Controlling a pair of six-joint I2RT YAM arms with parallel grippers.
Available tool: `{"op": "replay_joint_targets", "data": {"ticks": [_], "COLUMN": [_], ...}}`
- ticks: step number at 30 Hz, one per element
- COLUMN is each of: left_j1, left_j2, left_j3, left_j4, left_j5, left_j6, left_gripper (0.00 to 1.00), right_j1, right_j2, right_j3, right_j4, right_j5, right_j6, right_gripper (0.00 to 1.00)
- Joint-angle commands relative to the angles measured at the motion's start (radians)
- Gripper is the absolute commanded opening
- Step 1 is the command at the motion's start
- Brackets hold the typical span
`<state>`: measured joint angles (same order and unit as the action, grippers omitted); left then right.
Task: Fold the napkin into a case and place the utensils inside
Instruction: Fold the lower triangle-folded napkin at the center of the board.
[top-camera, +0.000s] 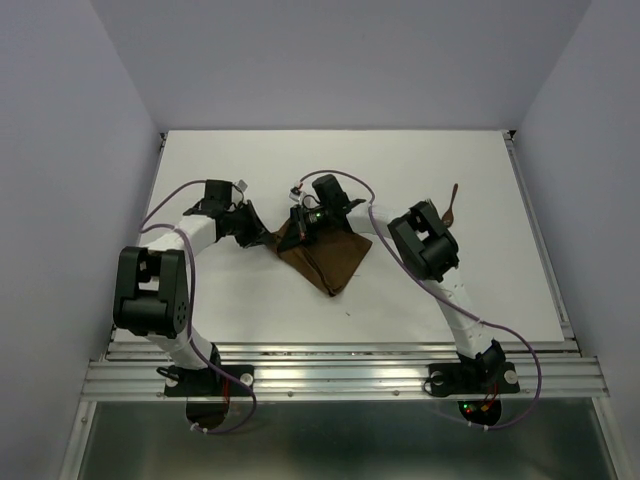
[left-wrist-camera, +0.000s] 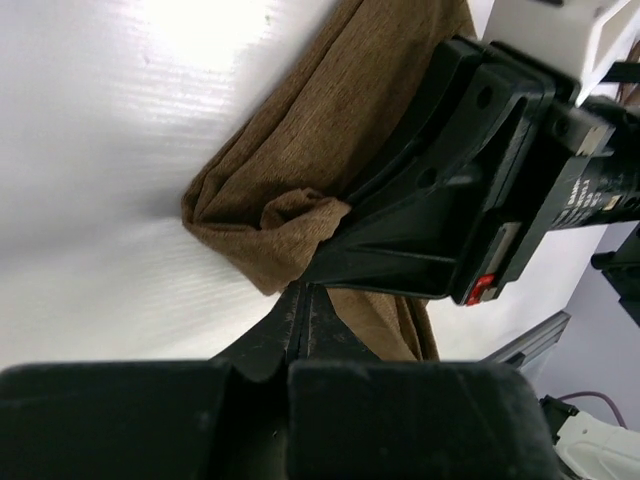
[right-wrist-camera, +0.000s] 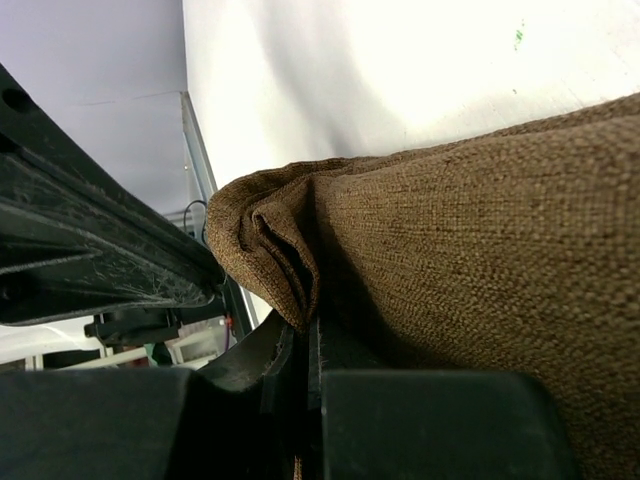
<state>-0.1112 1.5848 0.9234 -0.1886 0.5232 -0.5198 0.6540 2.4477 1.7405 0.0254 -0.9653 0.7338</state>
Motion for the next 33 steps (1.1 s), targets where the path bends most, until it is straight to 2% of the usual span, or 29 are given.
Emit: {"op": "replay_joint_targets", "data": {"ticks": [1, 7, 17, 22, 25, 26, 30, 33], "left_j1": [-0.01, -0.019, -0.027, -0.03, -0.03, -0.03, -0.031, -0.031], "left_j2": [0.036, 0.115, 0.145, 0.191, 0.216, 0.219, 0.234, 0.242], "left_j3": [0.072, 0.112, 0.126, 0.132, 0.124, 0.123, 0.109, 0.106], "left_j4": [0.051, 0.064, 0.094, 0.097, 0.097, 0.098, 0.101, 0.101], "left_j5": [0.029, 0.031, 0.012, -0.029, -0.049, -0.052, -0.069, -0.081], "left_j6": [0.0, 0.0, -0.026, -0.036, -0.042, -0.042, -0.046, -0.049], "left_gripper": [0.0, 0.0, 0.0, 0.0, 0.0, 0.0, 0.0, 0.0], "right_j1": [-0.005, -0.005, -0.005, -0.005, -0.005, -0.005, -0.005, -0.005], "right_j2": [0.007, 0.005, 0.013, 0.005, -0.01, -0.016, -0.049, -0.076], "right_j3": [0.036, 0.036, 0.039, 0.04, 0.037, 0.033, 0.018, -0.001], "right_j4": [0.007, 0.007, 0.007, -0.016, -0.041, -0.062, -0.079, -0.096], "right_j5": [-0.029, -0.024, -0.024, -0.001, 0.022, 0.034, 0.065, 0.088], "right_j6": [0.007, 0.007, 0.01, -0.007, -0.019, -0.028, -0.04, -0.053], "right_gripper": [0.01, 0.01, 0.01, 0.07, 0.15, 0.25, 0.53, 0.64]}}
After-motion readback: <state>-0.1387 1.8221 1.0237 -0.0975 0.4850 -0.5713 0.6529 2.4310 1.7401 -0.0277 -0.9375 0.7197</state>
